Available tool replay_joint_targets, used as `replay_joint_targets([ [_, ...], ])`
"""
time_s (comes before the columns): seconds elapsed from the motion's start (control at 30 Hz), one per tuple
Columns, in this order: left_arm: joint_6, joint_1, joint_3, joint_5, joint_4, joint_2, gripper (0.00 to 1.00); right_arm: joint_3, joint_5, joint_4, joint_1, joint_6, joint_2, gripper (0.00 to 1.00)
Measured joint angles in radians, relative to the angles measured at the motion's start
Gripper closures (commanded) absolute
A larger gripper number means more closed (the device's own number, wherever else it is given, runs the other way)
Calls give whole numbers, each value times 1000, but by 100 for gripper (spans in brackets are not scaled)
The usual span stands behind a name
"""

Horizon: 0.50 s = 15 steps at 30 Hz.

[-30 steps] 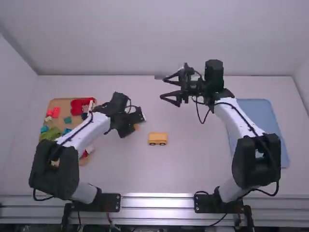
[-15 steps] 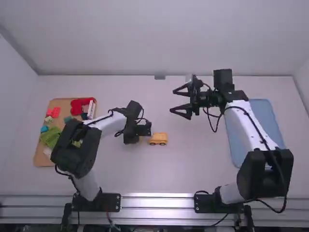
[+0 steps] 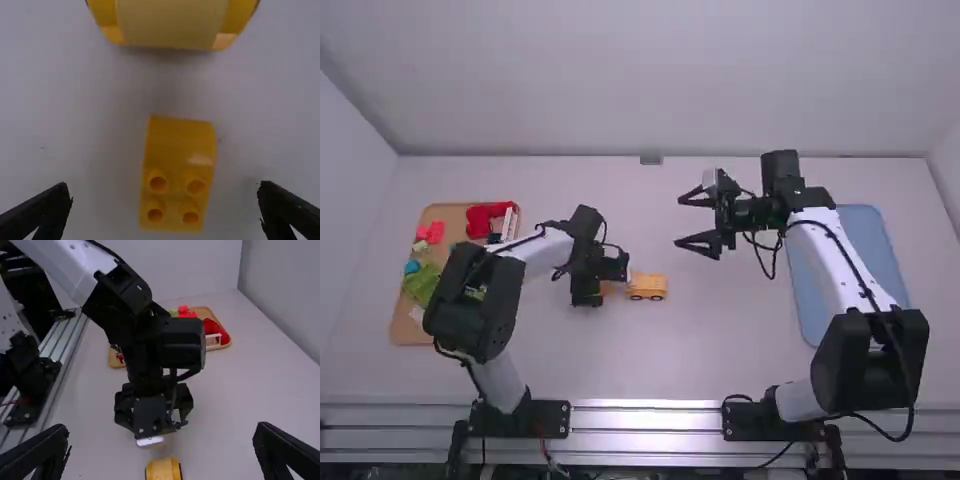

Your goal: Assemble lego blocks to make yellow taxi

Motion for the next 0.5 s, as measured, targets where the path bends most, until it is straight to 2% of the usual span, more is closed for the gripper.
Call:
replay_joint_targets([
  [0.1,108,97,-1,201,0,0,1,0,6,-58,0,-41,0,1],
  [0.13,108,97,-1,201,0,0,1,0,6,-58,0,-41,0,1],
  [0.23,195,213,-48,419,131,0,1,-1,-2,-77,-8,-106,0,1],
  [0.33,206,277,-127,550,272,10,1,-14,-10,-37,-21,-132,-1,1],
  [0.5,173,308,-251,686,451,67,1,-93,-20,26,-55,-154,-1,2],
])
